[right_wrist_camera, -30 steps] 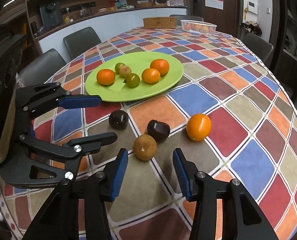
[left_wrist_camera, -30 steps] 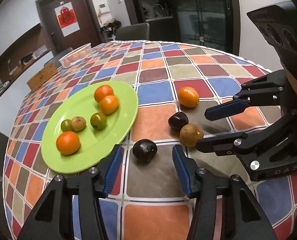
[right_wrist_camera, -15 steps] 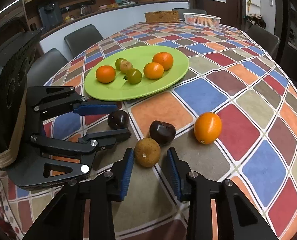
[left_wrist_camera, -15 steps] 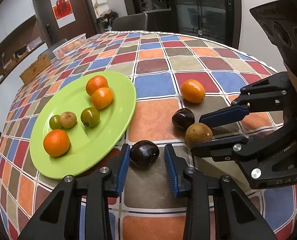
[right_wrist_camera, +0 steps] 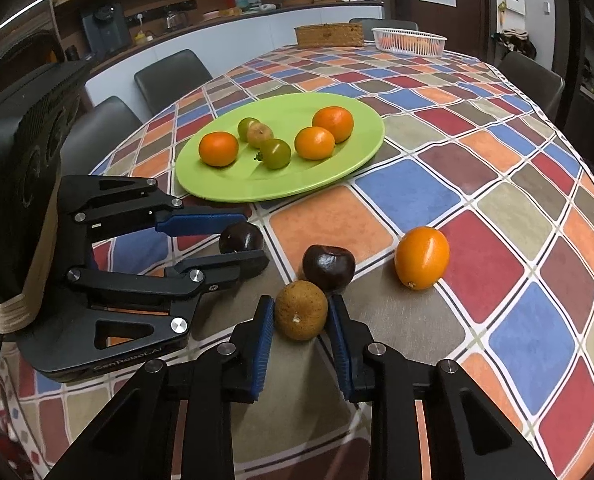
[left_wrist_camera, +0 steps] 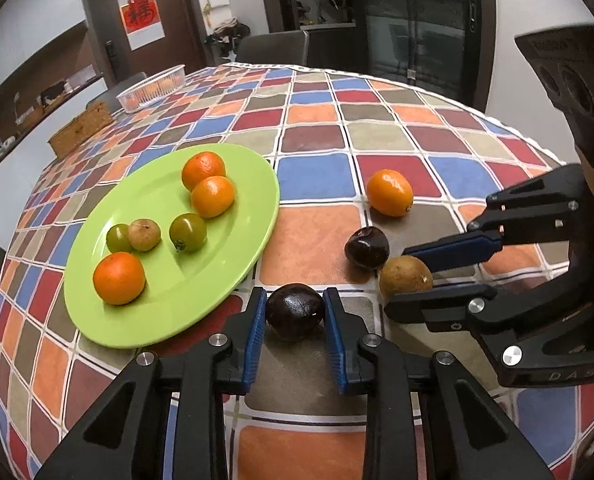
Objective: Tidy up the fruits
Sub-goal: 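Grasp a dark red plum with the left tool while the right tool grasps a brown kiwi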
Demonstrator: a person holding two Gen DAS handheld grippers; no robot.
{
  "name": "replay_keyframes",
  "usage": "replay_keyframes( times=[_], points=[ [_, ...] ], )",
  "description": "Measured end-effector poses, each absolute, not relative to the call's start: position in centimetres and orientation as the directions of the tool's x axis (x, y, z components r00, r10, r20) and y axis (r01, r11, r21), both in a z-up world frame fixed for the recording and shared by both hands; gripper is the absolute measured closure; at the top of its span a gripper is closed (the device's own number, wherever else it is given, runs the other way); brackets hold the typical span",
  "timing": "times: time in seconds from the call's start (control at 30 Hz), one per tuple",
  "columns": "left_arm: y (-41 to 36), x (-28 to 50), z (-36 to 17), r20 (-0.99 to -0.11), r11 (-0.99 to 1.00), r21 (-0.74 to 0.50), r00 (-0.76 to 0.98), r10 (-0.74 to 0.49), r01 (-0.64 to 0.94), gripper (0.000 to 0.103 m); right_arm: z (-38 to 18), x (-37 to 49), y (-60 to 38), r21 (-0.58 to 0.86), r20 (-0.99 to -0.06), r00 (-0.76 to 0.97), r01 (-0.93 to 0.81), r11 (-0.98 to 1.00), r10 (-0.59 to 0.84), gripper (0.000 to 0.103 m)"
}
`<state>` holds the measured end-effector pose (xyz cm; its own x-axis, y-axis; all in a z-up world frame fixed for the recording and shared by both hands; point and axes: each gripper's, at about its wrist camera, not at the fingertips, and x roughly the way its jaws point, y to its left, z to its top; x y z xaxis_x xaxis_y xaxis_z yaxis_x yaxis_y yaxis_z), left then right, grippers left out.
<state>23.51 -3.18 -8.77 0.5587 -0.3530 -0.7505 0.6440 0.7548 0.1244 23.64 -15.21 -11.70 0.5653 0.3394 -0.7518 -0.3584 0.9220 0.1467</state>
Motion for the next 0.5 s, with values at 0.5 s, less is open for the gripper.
replay_keyframes(
  times=[0.5],
  points=[
    [-2.1,20.7,-4.5,-0.693,0.822,0.112,0.637,-0.339,0.559,0.074,-8.2,22.0,-15.8,0.145,-0.689,0.629,-0.368,0.919,0.36,0.075]
  ],
)
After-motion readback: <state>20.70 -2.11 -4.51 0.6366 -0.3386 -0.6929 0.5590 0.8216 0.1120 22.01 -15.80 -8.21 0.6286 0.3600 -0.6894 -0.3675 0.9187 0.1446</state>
